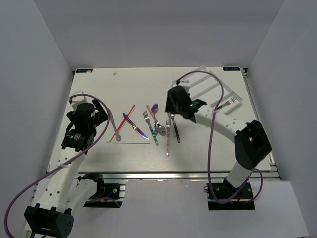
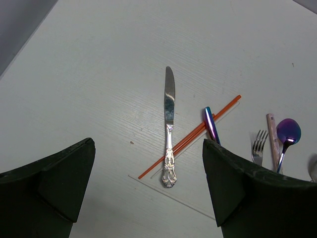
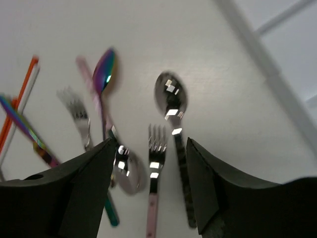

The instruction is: Sort the eating utensils into containers

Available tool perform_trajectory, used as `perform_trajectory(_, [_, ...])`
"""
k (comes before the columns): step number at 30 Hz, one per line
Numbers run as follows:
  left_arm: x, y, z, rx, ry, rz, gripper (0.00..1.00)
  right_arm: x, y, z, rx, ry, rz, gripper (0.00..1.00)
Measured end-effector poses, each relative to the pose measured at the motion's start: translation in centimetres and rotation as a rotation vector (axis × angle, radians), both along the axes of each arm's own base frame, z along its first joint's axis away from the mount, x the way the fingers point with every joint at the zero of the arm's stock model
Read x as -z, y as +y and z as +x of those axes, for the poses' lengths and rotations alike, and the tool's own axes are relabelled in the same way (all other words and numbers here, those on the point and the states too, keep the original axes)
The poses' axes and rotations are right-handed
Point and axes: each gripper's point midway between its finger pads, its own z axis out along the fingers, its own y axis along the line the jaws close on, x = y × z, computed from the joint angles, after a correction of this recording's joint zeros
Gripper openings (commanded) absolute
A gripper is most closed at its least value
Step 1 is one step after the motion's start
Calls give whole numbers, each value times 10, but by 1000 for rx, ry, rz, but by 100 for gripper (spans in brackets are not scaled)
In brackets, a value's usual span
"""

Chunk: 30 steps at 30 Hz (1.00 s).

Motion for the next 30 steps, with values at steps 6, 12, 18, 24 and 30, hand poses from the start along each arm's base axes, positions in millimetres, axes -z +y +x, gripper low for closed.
perform_trajectory(6, [2,0,1,1,6,0,98,36,43,-89,-125,58,-82,52])
perform_trajectory(12, [2,-2,1,10,9,-5,98,56,35,-103,-73,95,-130,48])
perform_trajectory(18, [1,-4,2,18,3,-11,98,81,23,-116,-61,146,-158,38])
perform_trajectory(24, [2,-5,3,23,4,-14,98,110,23,-129,-96,211,-177,36])
perform_trajectory(30, [-1,-5,2,24,-5,-16,98,118,27,-134,-114,229,-183,37])
